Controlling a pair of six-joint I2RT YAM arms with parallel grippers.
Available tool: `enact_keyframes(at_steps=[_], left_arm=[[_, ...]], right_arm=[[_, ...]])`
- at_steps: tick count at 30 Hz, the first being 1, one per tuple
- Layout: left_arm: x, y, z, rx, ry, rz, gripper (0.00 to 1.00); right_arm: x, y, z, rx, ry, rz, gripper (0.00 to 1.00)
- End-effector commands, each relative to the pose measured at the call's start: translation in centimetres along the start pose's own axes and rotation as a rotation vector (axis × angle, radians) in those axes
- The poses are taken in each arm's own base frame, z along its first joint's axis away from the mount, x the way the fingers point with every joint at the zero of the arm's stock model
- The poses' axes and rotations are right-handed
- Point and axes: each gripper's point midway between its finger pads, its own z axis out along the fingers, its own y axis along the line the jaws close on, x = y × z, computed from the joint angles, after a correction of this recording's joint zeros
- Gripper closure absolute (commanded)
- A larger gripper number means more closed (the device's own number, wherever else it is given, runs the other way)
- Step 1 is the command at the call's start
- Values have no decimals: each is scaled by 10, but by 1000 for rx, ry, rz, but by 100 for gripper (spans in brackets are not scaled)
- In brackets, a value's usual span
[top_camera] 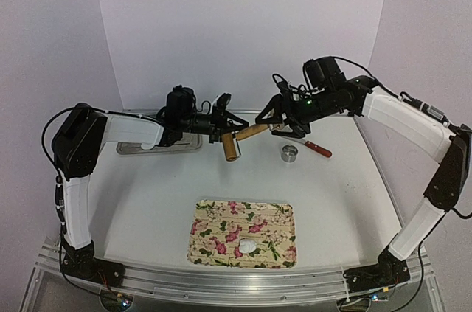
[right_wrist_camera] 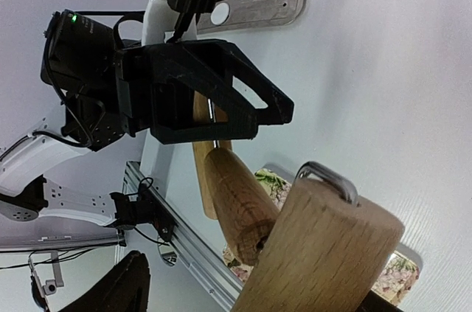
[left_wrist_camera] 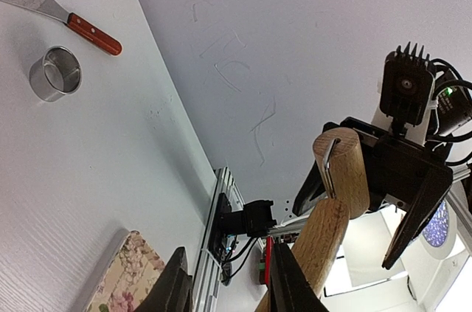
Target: Roll out the dumpling wrappers from the dough
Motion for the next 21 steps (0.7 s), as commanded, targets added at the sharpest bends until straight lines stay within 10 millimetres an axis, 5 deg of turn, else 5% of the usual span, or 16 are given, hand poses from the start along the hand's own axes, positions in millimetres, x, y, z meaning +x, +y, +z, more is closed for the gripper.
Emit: enact_keyframes(at_steps=[1, 8, 21], left_arm=[[11, -47, -7, 87, 72, 101, 100], [18, -44, -10, 86, 117, 68, 100], [12, -23, -7, -16, 127, -62, 100]], right_arm=[[-11, 8, 0, -8, -42, -92, 25], [-14, 4, -9, -5, -60, -119, 21], [-3, 10, -11, -63, -14, -143, 85]])
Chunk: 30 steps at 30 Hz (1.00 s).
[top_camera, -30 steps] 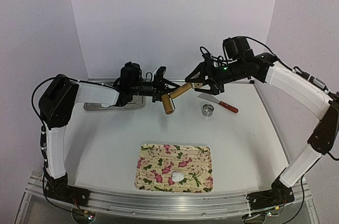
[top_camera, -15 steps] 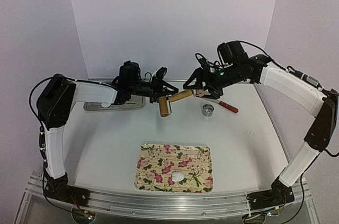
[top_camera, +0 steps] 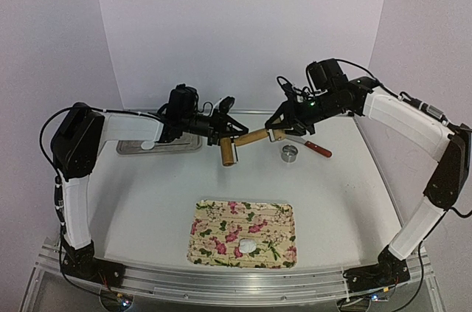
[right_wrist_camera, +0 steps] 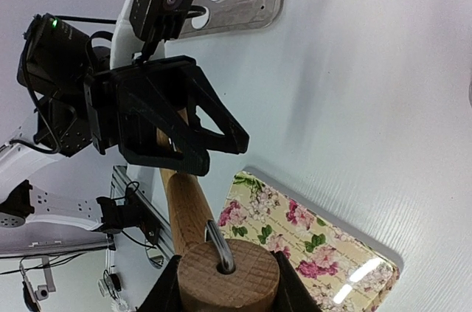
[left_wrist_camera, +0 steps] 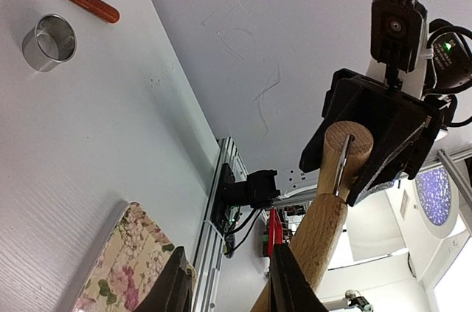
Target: Roll out the dumpling wrappers from the dough
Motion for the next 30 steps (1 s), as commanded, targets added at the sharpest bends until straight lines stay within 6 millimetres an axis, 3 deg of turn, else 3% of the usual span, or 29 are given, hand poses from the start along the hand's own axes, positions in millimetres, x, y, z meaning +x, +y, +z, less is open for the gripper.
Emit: enact_keyframes(at_steps=[1, 4, 13, 30], left_arm=[[-6, -21, -5, -12, 18, -81, 100], [-5, -14, -5, -33, 24, -137, 100], [2, 2, -5, -64, 40, -252, 100], [24, 32, -1, -61, 131, -388, 100]], right_arm=[[1, 30, -10, -107, -12, -141, 90], [3, 32, -11, -117, -6, -163, 100], [10, 39, -13, -147, 4, -262, 100], [42, 65, -6, -192, 48, -581, 100]])
